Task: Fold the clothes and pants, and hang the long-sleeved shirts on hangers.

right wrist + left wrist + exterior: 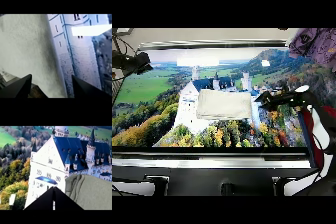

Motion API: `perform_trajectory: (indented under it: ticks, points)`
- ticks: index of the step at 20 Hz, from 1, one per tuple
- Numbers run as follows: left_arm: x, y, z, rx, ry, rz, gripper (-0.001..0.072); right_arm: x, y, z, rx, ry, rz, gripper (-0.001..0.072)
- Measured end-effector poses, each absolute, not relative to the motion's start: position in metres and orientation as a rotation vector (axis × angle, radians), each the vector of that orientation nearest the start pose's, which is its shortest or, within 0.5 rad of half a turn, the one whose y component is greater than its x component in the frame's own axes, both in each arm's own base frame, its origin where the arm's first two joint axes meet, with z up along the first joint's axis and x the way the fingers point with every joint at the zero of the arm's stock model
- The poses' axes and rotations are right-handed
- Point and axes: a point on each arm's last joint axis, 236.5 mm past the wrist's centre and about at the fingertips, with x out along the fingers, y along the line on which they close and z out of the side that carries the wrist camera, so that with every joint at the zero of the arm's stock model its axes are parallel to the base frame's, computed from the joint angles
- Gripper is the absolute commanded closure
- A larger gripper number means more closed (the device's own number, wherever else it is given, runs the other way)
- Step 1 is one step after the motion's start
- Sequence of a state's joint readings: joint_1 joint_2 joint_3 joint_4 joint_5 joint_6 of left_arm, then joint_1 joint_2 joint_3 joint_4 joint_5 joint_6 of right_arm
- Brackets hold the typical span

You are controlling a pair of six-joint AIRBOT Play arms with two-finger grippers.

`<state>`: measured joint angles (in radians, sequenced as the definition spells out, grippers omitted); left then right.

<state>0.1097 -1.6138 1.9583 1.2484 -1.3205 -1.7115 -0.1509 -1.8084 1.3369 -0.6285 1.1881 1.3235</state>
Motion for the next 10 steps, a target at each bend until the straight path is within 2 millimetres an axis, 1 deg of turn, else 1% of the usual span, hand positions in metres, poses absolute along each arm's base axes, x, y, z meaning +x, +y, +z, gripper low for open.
perform_trajectory:
  ticks: [1, 3, 4, 5, 6, 7, 8, 9, 10]
  points:
    - [0.519, -0.016, 0.159, -0.41, 0.964, -0.082, 0.069, 0.459, 0.116, -0.075, 0.893, 1.363, 0.434, 0.023]
    - [0.519, -0.018, 0.159, -0.414, 0.963, -0.086, 0.069, 0.462, 0.126, -0.085, 0.884, 1.357, 0.442, 0.0234]
    - [0.519, -0.019, 0.16, -0.416, 0.964, -0.089, 0.069, 0.463, 0.133, -0.087, 0.883, 1.349, 0.449, 0.0273]
    - [0.519, -0.02, 0.16, -0.416, 0.964, -0.091, 0.069, 0.465, 0.138, -0.09, 0.88, 1.342, 0.451, 0.0277]
    - [0.519, -0.022, 0.16, -0.415, 0.965, -0.095, 0.069, 0.466, 0.143, -0.092, 0.872, 1.337, 0.455, 0.0301]
    - [0.519, -0.023, 0.16, -0.415, 0.965, -0.099, 0.069, 0.468, 0.147, -0.093, 0.862, 1.33, 0.457, 0.0418]
    - [0.519, -0.025, 0.16, -0.415, 0.966, -0.102, 0.069, 0.469, 0.15, -0.096, 0.85, 1.324, 0.452, 0.064]
    - [0.519, -0.027, 0.16, -0.413, 0.966, -0.106, 0.069, 0.469, 0.151, -0.1, 0.834, 1.324, 0.447, 0.0681]
    - [0.519, -0.028, 0.16, -0.412, 0.967, -0.108, 0.069, 0.469, 0.153, -0.099, 0.828, 1.32, 0.45, 0.0682]
